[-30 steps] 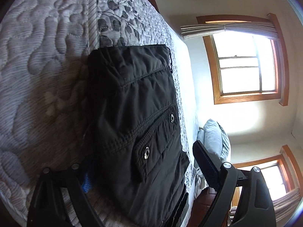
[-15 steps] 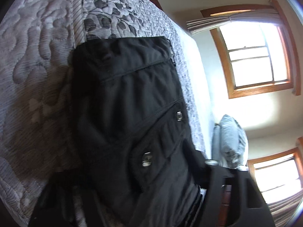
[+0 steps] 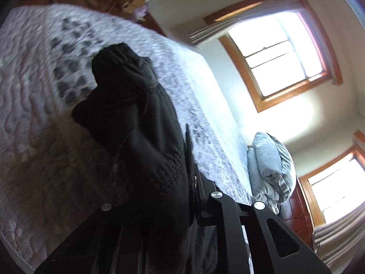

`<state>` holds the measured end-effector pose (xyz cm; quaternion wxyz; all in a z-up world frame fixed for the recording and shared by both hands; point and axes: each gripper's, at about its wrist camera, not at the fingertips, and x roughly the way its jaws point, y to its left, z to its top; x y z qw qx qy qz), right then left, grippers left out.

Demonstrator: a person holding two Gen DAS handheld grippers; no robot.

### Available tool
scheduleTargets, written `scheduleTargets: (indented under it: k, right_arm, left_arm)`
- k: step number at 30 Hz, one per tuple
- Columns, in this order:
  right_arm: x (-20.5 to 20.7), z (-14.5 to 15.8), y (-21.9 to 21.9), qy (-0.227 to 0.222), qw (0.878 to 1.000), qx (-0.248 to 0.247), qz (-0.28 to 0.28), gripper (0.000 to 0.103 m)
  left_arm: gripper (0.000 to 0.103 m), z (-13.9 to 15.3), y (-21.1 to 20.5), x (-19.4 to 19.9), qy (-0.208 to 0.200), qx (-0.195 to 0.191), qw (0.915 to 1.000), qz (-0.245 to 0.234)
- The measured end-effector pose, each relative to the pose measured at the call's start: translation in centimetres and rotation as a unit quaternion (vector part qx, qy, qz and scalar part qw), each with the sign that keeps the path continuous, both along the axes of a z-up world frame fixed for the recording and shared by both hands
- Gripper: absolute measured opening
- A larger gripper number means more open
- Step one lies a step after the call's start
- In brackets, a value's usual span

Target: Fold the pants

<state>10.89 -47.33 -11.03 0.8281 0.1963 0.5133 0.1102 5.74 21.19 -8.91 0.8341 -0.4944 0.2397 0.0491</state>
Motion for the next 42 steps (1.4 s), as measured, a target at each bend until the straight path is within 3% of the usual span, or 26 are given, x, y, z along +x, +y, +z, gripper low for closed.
scheduleTargets:
  k: [4, 7, 13, 17, 22, 26, 32, 35, 38, 42]
  right_arm:
    - [0.0, 0.1, -0.3, -0.003, 1.0, 0.004, -0.005, 0.053]
    - [-0.1, 0.1, -0.6, -0.004, 1.0, 0.011, -0.01, 0.053]
    - [-0.4, 0.2, -1.4, -0.009, 1.0, 0.017, -0.018, 0.054]
    - [-0.5, 0.3, -1.9, -0.014, 0.999, 0.021, -0.023, 0.055]
    - [-0.7, 0.6, -2.2, -0.02, 0.999, 0.026, -0.025, 0.055]
    - [-0.9, 1.0, -2.0, -0.026, 0.999, 0.029, -0.022, 0.057]
    - [-0.6, 1.5, -1.0, -0.035, 0.998, 0.042, -0.014, 0.059]
    - [-0.5, 1.9, 0.1, -0.043, 0.998, 0.035, -0.003, 0.06]
    - [-0.3, 2.5, 1.2, -0.054, 0.998, 0.042, 0.011, 0.066]
    - [0.5, 3.7, 3.1, -0.072, 0.995, 0.068, 0.029, 0.075]
  left_arm:
    - [0.015, 3.8, -3.2, 1.2, -0.037, 0.057, 0.9967, -0.044]
    - [0.015, 6.3, -6.8, 1.9, -0.057, 0.112, 0.9881, -0.089]
    - [0.017, 8.1, -13.2, 3.4, -0.071, 0.148, 0.9699, -0.18]
    - [0.019, 7.4, -16.8, 3.2, -0.063, 0.173, 0.9533, -0.239]
    - [0.023, 5.7, -20.2, 4.1, -0.04, 0.181, 0.9397, -0.287]
    - [0.026, 4.1, -23.1, 4.8, -0.017, 0.201, 0.9226, -0.329]
    - [0.028, 1.0, -25.7, 5.7, 0.023, 0.179, 0.909, -0.376]
    - [0.033, -0.1, -26.9, 5.7, 0.041, 0.189, 0.8969, -0.398]
    - [0.055, 0.3, -27.8, 5.0, 0.042, 0.192, 0.8918, -0.408]
    - [0.09, 1.6, -26.8, 3.4, 0.037, 0.189, 0.9024, -0.385]
